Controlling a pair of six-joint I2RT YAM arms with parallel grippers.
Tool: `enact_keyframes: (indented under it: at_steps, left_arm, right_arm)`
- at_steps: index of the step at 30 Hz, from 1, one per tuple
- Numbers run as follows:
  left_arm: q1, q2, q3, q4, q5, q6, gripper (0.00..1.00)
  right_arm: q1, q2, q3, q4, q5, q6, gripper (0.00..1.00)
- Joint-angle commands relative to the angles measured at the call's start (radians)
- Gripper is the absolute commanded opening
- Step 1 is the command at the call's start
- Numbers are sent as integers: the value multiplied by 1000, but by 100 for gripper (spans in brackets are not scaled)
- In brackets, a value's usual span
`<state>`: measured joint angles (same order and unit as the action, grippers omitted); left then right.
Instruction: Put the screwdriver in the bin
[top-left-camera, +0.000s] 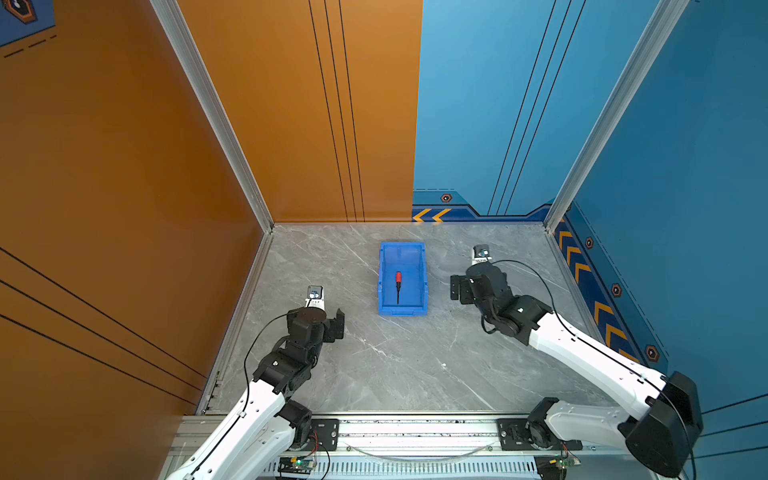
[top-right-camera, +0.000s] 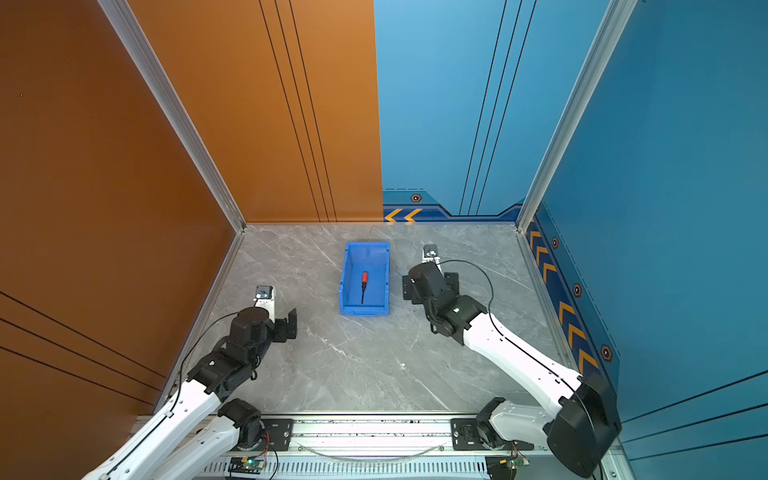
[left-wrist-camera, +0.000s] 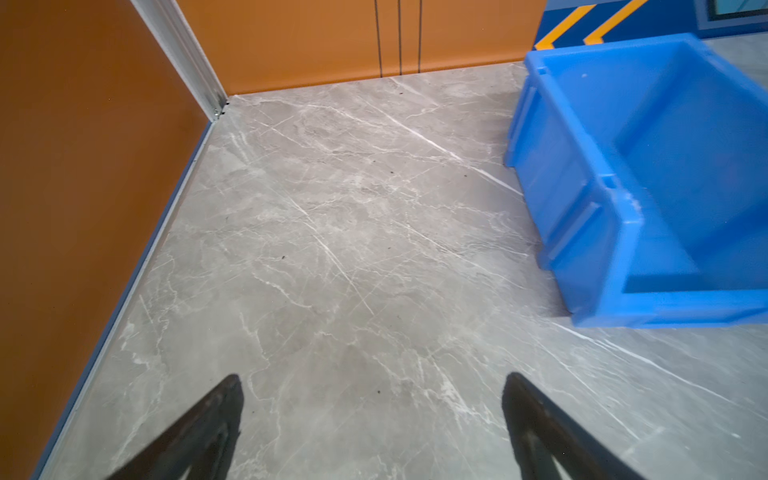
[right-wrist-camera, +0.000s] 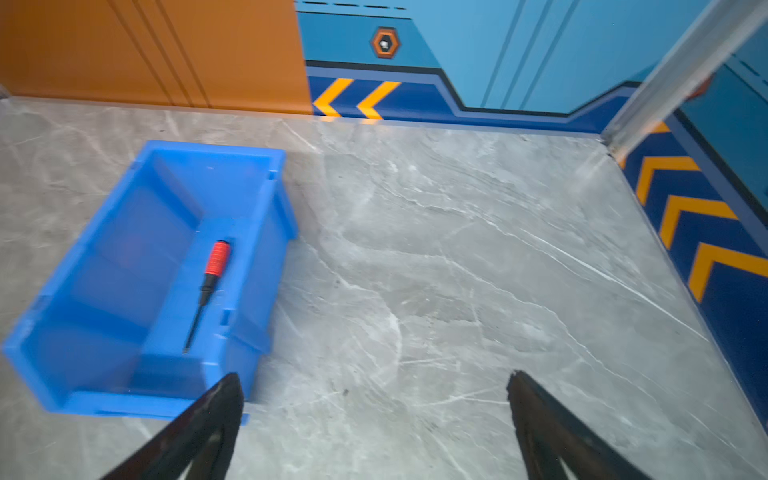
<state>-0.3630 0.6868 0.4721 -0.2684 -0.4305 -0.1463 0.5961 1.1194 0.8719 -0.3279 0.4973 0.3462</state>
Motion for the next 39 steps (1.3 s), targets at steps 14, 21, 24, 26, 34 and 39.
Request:
enact_keyframes:
  at_steps: [14,21,24,26,34,39]
  left_arm:
    - [243,263,-121,428,47,45,98]
    - [253,420,-155,662,45,59,98]
    - [255,461,-145,709,53,76,98]
    - [258,489,-148,765,69,90,98]
    - [283,650,-98,942,152,153,98]
    - [282,736,-52,980,188,170,98]
  right_arm:
    - [-421,-546,-744,616,-222,-337,100]
    - [-492,-334,-767,843,-340,-344,100]
    - [-504,-205,-744,943,-371,-353,100]
    - [-509,-121,-726,1010,-377,-355,100]
    - [-521,222,-621,1274,-425,-355,100]
    - [-526,330,-614,1369,-383,-344,100]
